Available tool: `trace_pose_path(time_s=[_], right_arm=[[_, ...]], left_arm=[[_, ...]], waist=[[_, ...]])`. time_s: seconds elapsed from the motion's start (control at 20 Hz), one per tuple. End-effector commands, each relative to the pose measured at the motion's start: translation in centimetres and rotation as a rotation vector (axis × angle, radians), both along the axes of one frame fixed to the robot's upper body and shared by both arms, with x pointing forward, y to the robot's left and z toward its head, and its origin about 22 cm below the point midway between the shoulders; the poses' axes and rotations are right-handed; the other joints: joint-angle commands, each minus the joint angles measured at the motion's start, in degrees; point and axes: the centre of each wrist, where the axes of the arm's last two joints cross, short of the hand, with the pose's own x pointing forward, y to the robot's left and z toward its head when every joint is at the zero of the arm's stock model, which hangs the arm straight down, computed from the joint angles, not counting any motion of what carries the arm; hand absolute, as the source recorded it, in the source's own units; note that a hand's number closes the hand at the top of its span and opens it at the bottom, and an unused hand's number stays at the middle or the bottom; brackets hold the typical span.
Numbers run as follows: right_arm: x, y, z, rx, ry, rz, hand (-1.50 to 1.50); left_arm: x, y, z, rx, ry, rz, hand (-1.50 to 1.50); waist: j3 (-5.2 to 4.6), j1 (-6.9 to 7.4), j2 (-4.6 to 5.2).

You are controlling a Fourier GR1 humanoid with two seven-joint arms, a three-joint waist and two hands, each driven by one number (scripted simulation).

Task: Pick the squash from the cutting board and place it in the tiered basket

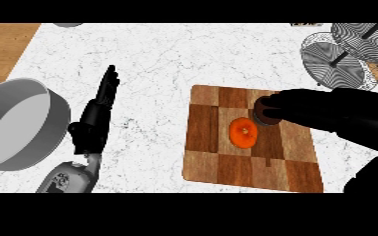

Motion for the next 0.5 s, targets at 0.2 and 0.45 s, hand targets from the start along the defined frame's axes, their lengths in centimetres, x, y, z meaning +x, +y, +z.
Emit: trace_pose_path(time_s=[0.2,0.45], right_arm=[[0.4,0.0,-1.9,-0.108,-0.033,-0.016,-1.50],[1.3,-0.1,-1.9,-0.152,-0.097,-0.003,-1.50]], left_arm=[[-0.6,0.8,-0.2,0.006,-0.008,-0.006,0.00],[0.9,-0.3,-0.6,-0.007,0.008,-0.021,0.00]], waist=[[0.03,0.30,0.04],[0.02,0.18,0.09]])
